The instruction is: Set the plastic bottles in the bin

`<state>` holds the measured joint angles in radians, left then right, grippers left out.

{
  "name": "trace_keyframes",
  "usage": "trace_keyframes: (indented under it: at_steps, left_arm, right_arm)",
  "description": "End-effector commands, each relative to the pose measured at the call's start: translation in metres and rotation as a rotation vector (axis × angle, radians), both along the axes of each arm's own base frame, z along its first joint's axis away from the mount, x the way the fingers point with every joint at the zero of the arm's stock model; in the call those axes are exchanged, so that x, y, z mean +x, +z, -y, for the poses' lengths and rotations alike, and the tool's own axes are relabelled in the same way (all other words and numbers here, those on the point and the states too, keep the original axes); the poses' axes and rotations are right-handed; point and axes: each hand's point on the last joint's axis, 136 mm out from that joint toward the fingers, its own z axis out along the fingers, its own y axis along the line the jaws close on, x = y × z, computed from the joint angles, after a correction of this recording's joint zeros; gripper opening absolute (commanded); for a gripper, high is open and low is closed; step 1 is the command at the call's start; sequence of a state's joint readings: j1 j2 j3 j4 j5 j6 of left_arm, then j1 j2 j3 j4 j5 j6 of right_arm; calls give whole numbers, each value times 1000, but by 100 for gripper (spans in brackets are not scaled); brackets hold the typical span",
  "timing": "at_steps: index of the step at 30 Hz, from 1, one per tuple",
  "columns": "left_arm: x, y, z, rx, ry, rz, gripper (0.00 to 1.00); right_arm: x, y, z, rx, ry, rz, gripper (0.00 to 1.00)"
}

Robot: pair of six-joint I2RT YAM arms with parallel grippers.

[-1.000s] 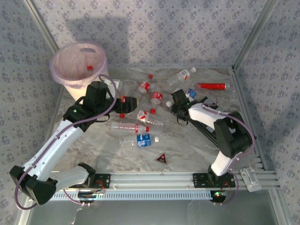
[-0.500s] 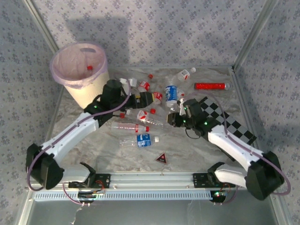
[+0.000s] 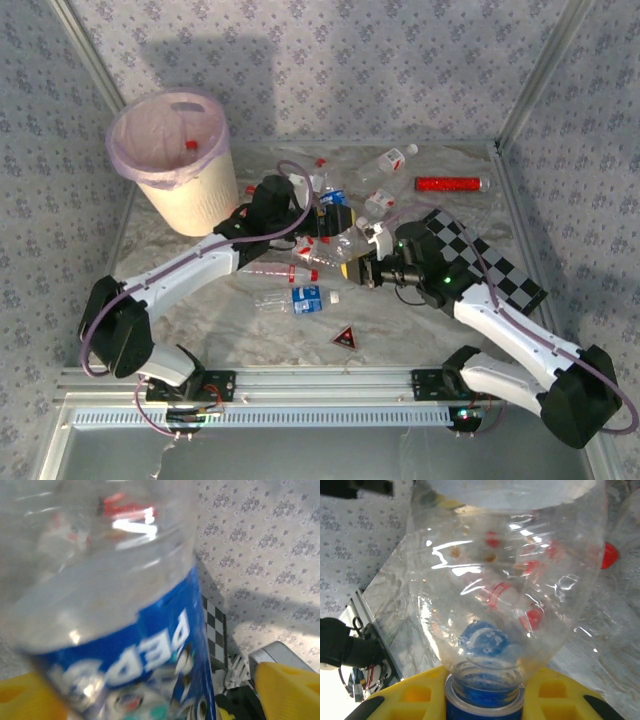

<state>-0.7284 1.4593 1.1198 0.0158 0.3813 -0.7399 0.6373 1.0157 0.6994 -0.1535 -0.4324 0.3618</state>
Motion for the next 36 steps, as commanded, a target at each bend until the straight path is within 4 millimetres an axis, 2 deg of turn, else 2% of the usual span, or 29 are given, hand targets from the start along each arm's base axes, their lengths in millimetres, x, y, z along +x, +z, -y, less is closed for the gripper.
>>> trace_keyframes:
  at_steps: [1,8,10,11,12,14,15,16,17,19,21,24,26,28,30,32,36]
  left_arm:
    - [13,33,6,-65,26,74,80]
    - [15,33,5,-50,37,80,51]
    - [16,35,5,-41,38,84,46]
    - [17,37,4,-35,39,91,43]
    - [17,41,4,-27,38,104,41]
    - [21,51,-1,-4,51,137,39]
    - [24,59,-6,3,60,160,39]
    - [27,66,-12,9,72,177,39]
    - [32,76,-21,13,92,197,38]
    - [43,97,-44,28,136,240,37]
    - [56,124,-76,59,209,314,32]
    - [72,167,-127,105,321,423,16]
    - [81,190,-165,156,412,483,0]
    - [90,207,-203,201,499,510,0]
    - [99,216,-240,251,582,516,0]
    - [108,217,-272,321,658,510,0]
    - [133,200,-330,485,777,450,0]
  right_arm:
    - [-1,16,-8,7,45,48,8]
    - [-1,14,-8,-2,44,47,8]
    - [-2,14,-8,-5,48,45,10]
    - [-2,14,-8,-8,46,46,15]
    - [-3,14,-7,-14,45,40,28]
    - [-3,13,-4,-35,45,34,71]
    - [-2,13,-2,-52,38,33,86]
    - [-1,11,1,-68,27,32,97]
    - [2,10,5,-84,8,34,100]
    - [6,9,12,-97,-25,31,100]
    - [10,6,19,-103,-58,13,100]
    - [15,-3,30,-147,-111,-10,100]
    - [16,-11,38,-188,-144,-25,100]
    - [16,-16,43,-219,-163,-28,100]
    - [15,-19,47,-244,-180,-30,100]
    - [15,-20,50,-260,-190,-31,100]
    - [18,-21,53,-293,-211,-24,100]
